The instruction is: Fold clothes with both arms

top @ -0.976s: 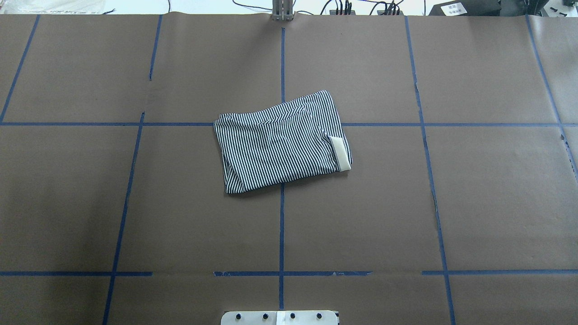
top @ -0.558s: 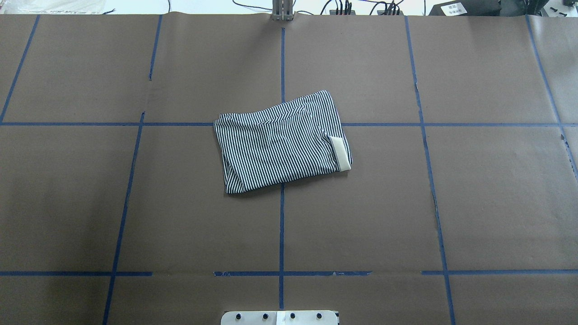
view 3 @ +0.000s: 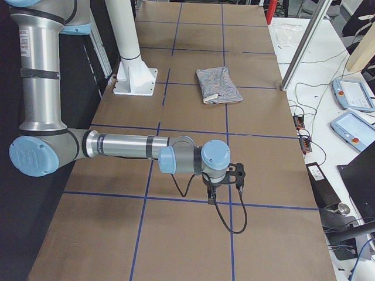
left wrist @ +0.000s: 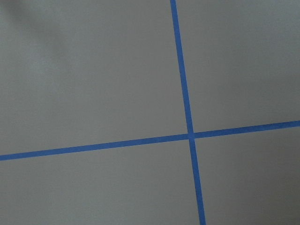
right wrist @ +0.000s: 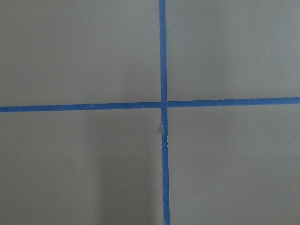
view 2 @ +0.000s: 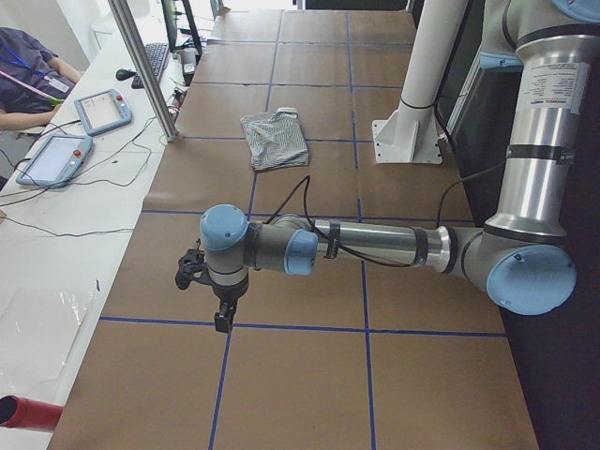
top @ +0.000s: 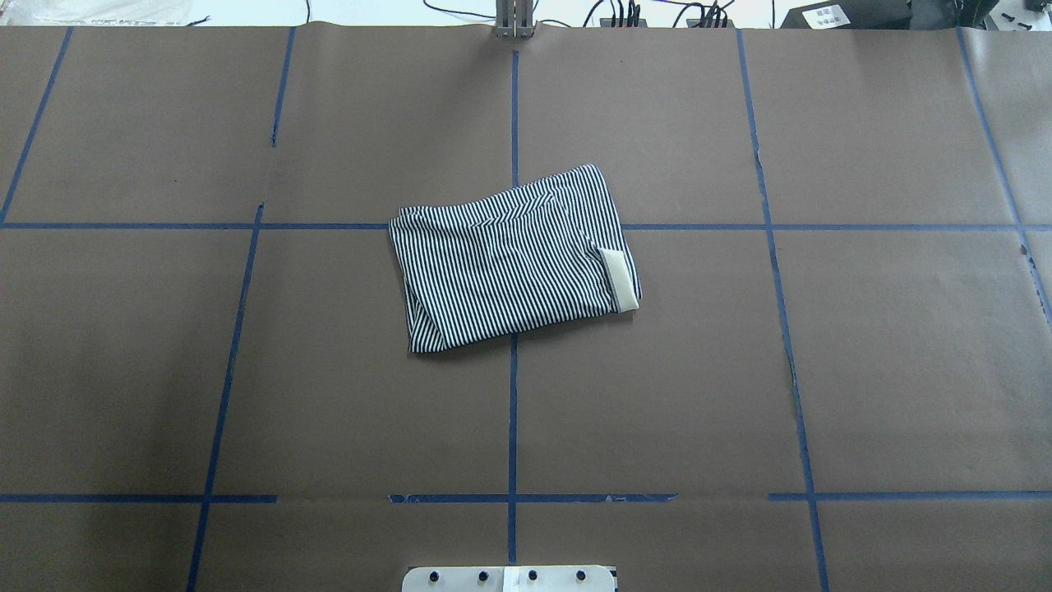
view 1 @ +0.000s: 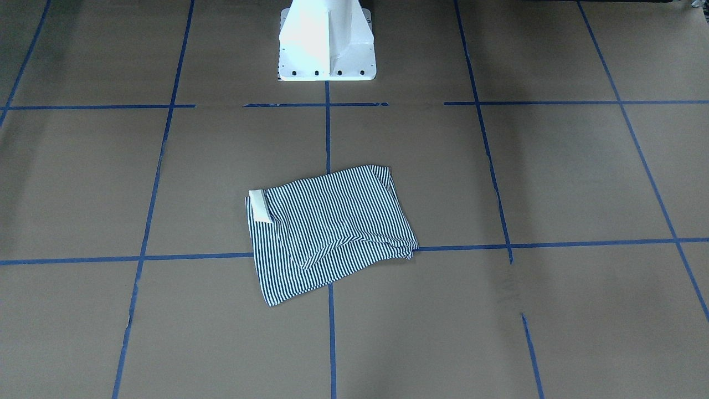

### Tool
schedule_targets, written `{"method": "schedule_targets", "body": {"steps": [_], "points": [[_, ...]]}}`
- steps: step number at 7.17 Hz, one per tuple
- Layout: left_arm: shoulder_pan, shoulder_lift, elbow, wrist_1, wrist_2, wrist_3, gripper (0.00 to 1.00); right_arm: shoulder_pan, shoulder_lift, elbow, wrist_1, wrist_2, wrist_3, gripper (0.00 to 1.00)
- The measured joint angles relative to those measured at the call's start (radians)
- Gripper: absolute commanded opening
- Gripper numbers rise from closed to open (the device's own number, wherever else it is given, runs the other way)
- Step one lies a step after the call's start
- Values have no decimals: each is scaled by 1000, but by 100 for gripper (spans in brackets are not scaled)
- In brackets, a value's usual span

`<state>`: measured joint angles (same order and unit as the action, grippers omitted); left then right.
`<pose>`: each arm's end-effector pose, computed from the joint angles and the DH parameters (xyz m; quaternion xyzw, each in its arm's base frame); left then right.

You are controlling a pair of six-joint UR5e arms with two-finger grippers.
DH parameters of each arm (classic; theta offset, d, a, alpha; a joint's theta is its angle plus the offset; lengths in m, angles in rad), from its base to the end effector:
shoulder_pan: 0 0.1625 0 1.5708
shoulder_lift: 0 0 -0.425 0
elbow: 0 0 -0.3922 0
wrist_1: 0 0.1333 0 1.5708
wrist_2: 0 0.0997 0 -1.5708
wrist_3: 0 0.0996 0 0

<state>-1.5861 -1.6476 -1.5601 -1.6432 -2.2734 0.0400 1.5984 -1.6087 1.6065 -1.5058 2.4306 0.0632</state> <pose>-0.0771 -0.5321 0.6219 0.0744 0.3414 0.0354 0.9363 0.0711 -0.4779 0.6467 0.0211 -0.4170 0.0282 0.9082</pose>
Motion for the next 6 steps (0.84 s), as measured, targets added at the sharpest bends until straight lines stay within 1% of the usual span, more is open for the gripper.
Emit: {"method": "schedule_targets", "body": {"steps": [6], "points": [[0,1,4,-4,0,-52,100,-4,-19,3,6,1,-10,100]]}}
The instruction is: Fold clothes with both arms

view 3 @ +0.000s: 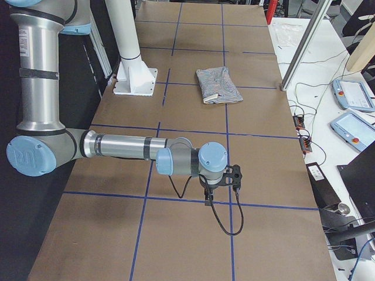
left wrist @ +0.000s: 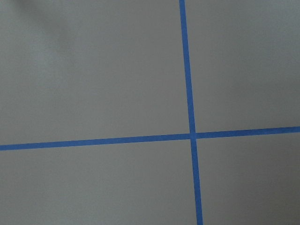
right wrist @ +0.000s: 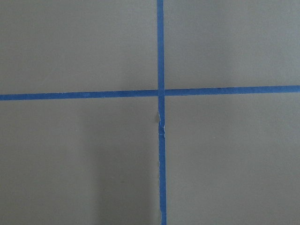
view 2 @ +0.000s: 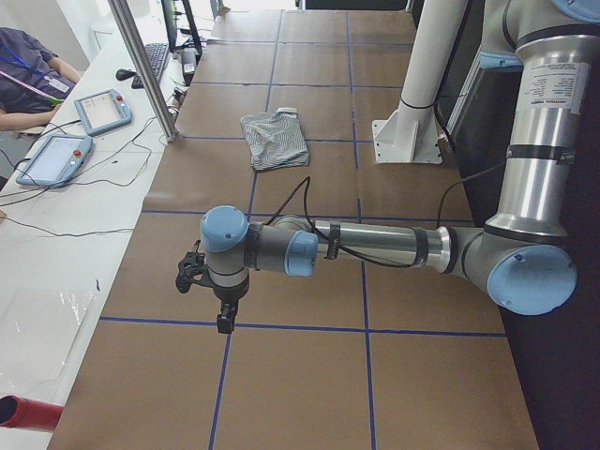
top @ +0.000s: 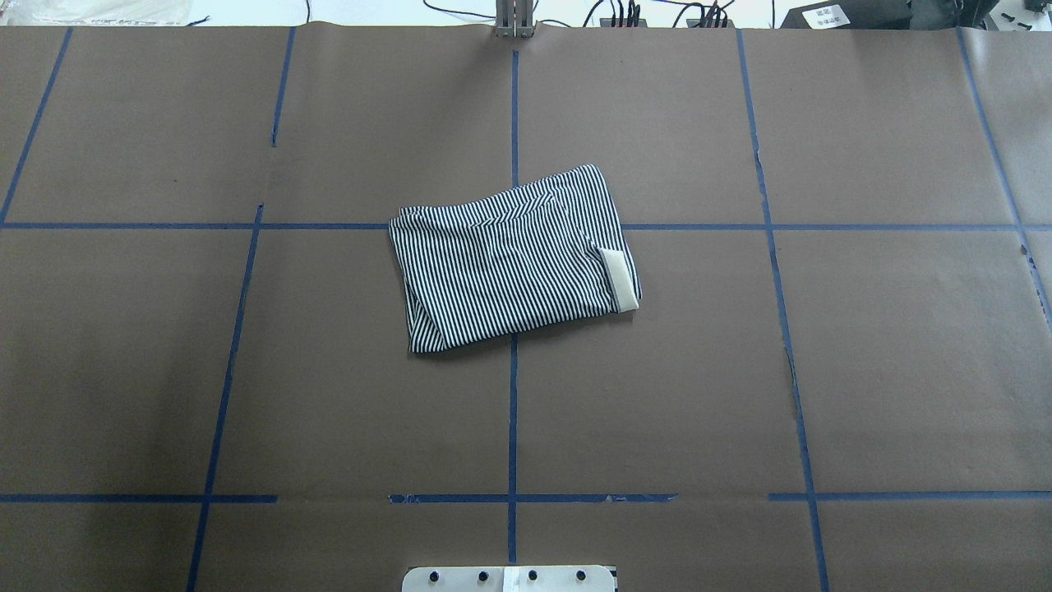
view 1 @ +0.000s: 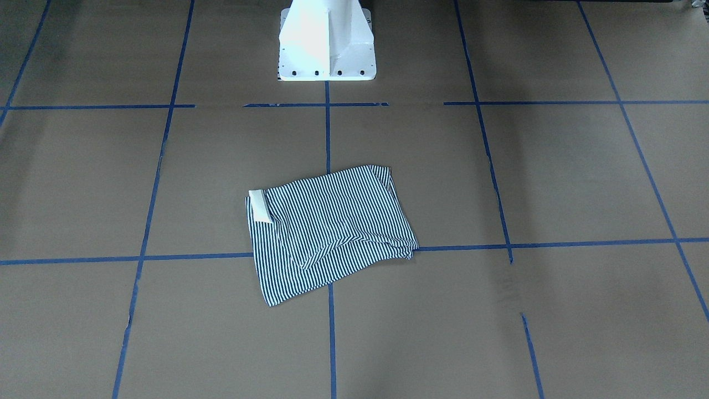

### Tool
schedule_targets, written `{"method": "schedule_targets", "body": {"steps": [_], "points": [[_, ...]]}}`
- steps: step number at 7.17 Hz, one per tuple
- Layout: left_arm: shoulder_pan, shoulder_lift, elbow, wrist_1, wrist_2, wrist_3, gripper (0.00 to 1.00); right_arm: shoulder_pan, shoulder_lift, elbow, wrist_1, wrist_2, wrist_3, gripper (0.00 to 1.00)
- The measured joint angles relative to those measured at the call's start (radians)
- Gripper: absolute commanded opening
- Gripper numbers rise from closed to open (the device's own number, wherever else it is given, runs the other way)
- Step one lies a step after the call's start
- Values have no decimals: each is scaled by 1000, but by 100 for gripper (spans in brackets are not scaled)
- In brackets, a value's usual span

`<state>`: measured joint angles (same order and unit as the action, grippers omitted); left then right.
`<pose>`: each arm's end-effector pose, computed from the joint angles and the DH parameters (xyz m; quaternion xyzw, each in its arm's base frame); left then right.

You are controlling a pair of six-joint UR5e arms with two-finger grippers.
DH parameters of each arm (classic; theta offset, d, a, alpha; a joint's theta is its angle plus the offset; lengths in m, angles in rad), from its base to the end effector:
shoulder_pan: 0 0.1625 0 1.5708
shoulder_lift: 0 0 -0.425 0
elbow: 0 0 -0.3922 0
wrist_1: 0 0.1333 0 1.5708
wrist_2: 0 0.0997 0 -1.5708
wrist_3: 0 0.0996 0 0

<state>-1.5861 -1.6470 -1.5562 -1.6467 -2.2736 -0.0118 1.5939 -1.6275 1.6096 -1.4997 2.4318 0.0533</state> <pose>-0.0771 -0.5319 0.6237 0.0651 0.3433 0.0110 0.9369 0.0686 -0.4696 0.6534 0.0179 -0.4175 0.0236 0.9082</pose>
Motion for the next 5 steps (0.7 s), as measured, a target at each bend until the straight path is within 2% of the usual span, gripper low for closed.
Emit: {"method": "schedule_targets", "body": {"steps": [5], "points": [[0,0,2,-6,0,2,100,0,-2,1,1,2,-3,100]]}}
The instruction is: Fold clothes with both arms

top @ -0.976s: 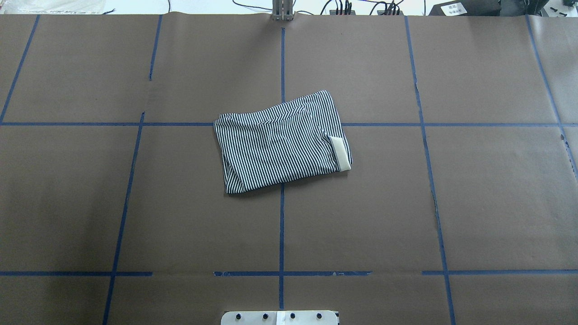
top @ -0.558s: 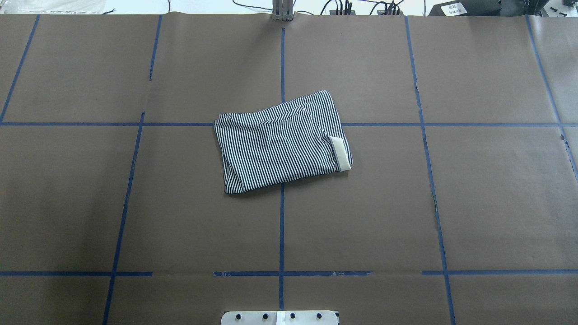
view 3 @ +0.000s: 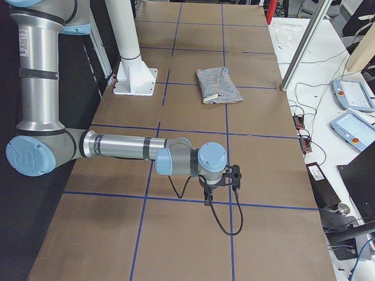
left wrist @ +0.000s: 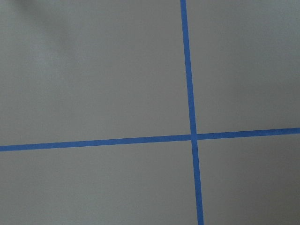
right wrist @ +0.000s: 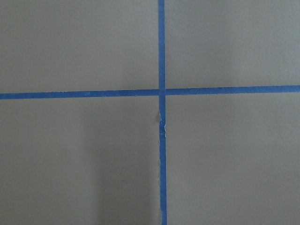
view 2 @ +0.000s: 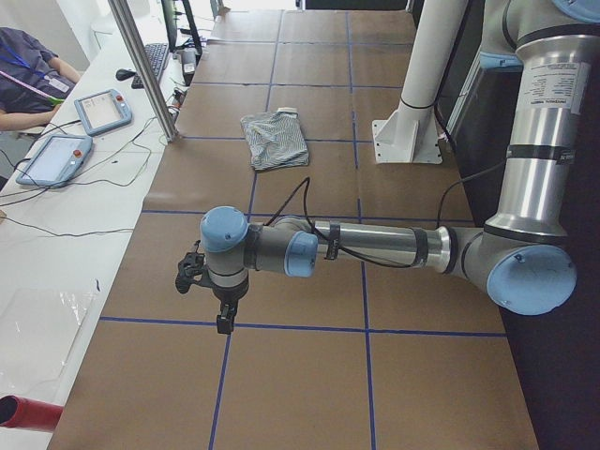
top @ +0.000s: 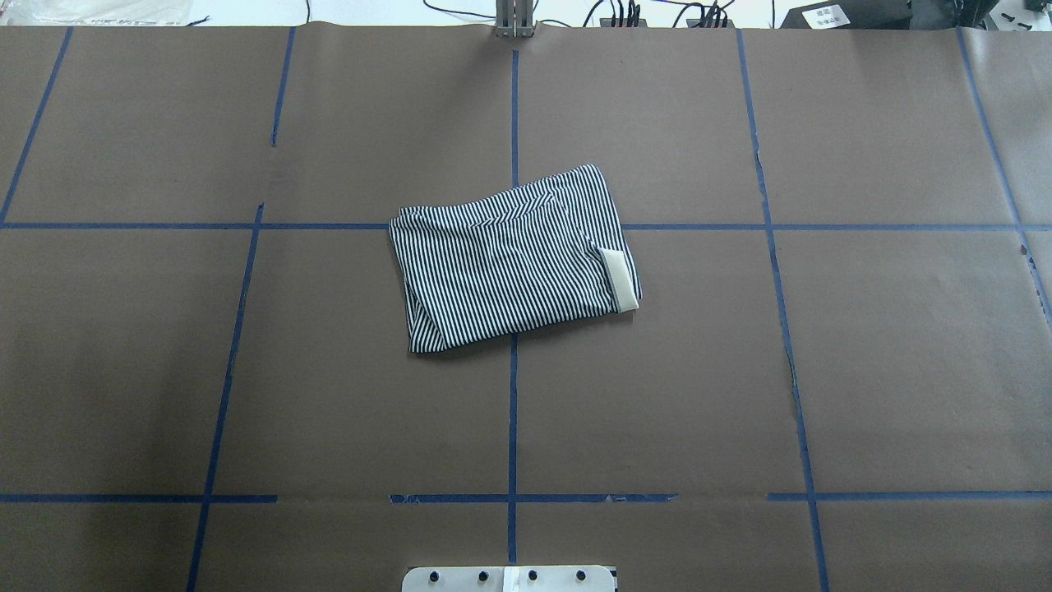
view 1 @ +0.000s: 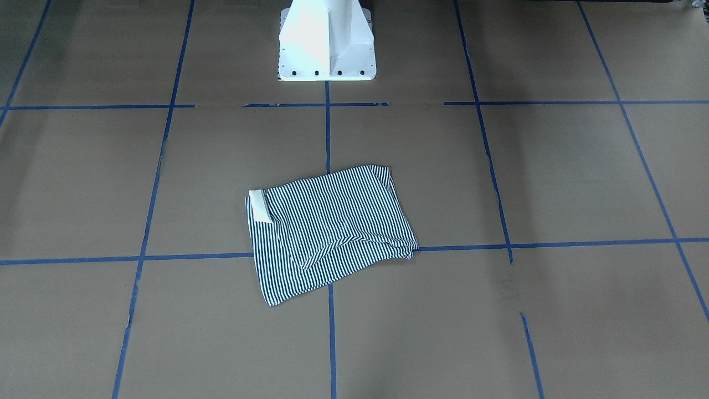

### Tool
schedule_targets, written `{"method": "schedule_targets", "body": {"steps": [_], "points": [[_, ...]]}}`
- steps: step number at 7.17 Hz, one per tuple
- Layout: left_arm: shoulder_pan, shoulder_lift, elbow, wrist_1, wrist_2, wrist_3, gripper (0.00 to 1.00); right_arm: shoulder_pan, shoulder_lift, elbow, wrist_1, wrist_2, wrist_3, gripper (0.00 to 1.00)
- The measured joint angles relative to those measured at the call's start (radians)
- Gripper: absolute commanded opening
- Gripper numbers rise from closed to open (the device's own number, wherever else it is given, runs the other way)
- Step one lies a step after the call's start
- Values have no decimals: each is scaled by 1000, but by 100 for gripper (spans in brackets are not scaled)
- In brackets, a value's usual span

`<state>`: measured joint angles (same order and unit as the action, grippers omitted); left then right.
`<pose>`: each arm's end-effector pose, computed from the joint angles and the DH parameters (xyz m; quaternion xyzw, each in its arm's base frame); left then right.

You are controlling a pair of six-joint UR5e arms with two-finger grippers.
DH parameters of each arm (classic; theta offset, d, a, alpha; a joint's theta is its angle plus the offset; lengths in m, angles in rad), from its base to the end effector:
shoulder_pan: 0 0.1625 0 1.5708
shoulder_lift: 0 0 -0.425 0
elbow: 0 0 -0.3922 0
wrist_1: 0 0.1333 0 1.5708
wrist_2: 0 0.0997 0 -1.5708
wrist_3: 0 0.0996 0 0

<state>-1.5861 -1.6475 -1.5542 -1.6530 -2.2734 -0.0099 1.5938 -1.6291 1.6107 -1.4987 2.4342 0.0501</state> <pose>-0.0771 -0.5324 0.6238 0.0677 0.3431 0.0127 0.9368 0.0684 -0.4689 0.6533 0.0187 -0.4186 0.0220 0.9077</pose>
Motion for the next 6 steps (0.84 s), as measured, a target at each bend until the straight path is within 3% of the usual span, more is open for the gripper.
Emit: {"method": "schedule_targets", "body": {"steps": [6], "points": [[0,4,2,-2,3,75,100,0,0,3,0,3,-1,100]]}}
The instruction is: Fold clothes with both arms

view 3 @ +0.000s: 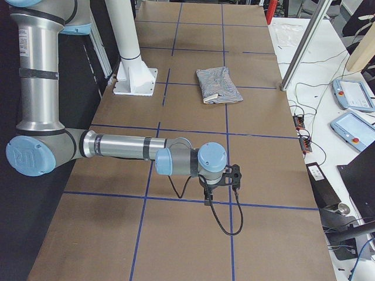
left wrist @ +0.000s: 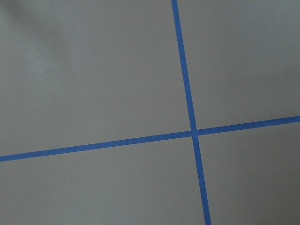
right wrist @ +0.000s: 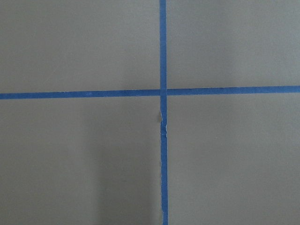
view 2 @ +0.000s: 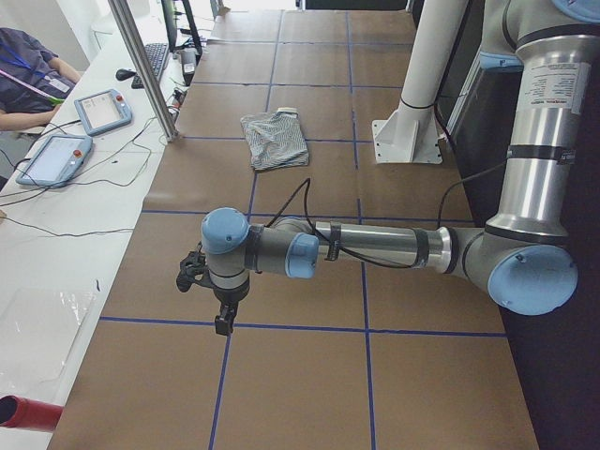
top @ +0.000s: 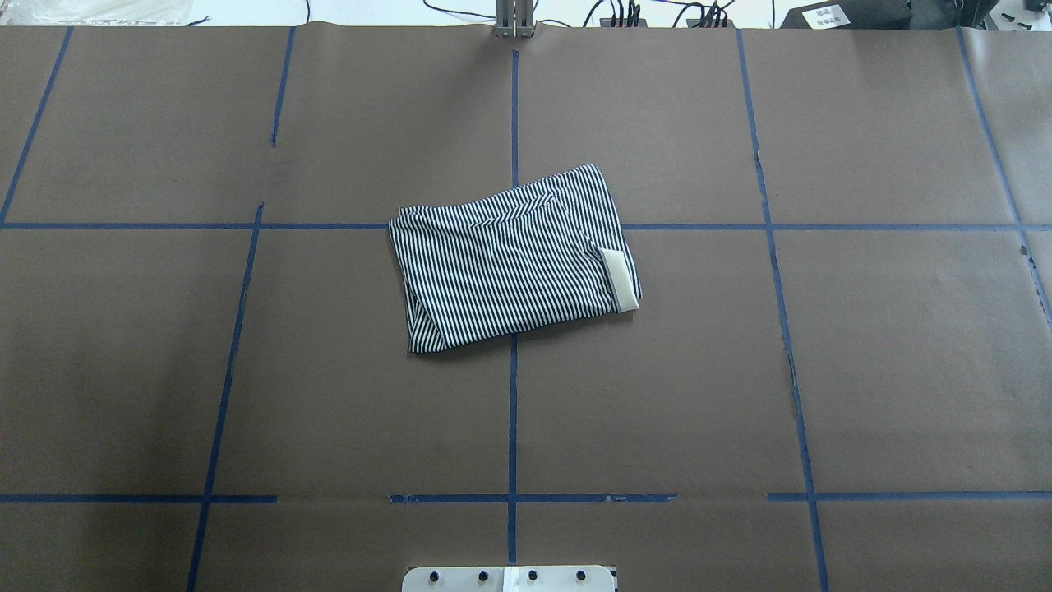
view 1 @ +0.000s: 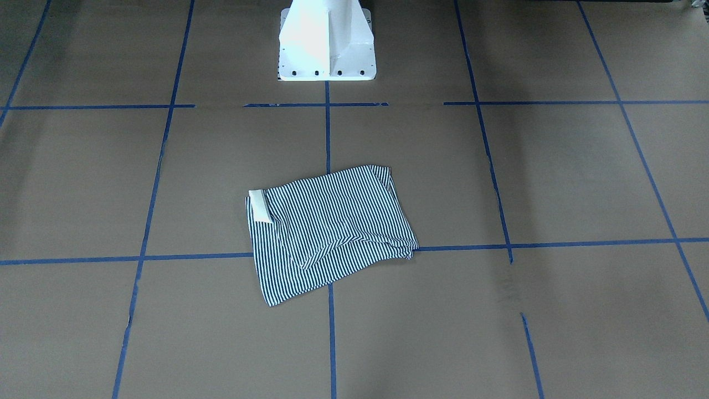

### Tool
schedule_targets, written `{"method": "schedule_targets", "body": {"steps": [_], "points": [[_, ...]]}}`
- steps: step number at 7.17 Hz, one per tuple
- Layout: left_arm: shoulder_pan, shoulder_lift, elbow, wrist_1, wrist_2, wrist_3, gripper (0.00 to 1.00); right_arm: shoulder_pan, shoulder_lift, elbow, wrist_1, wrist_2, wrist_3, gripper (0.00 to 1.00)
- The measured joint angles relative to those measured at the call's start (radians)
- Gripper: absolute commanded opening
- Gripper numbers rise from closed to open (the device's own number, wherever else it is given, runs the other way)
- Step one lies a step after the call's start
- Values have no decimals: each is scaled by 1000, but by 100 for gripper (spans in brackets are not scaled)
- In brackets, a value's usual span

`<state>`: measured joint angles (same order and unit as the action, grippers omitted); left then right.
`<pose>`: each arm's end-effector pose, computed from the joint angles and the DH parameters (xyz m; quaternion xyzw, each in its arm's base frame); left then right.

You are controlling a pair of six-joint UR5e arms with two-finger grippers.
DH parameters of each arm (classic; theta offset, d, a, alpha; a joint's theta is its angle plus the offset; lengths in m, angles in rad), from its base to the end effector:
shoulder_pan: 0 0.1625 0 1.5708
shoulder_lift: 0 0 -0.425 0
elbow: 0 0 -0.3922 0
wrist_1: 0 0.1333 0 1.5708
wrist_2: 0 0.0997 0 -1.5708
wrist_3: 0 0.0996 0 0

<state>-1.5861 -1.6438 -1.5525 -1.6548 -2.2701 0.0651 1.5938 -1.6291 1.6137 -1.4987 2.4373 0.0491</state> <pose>-0.0773 -0.5308 0.6266 0.0788 0.3389 0.0471 0.9364 0.0682 -0.4691 0.6516 0.0202 -0.4200 0.0208 0.9071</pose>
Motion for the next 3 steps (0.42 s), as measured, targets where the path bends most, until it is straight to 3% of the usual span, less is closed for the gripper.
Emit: {"method": "schedule_targets", "body": {"steps": [3], "points": [[0,-1,0,2,-1,-1,100,0,-9,14,0,5,-1,100]]}}
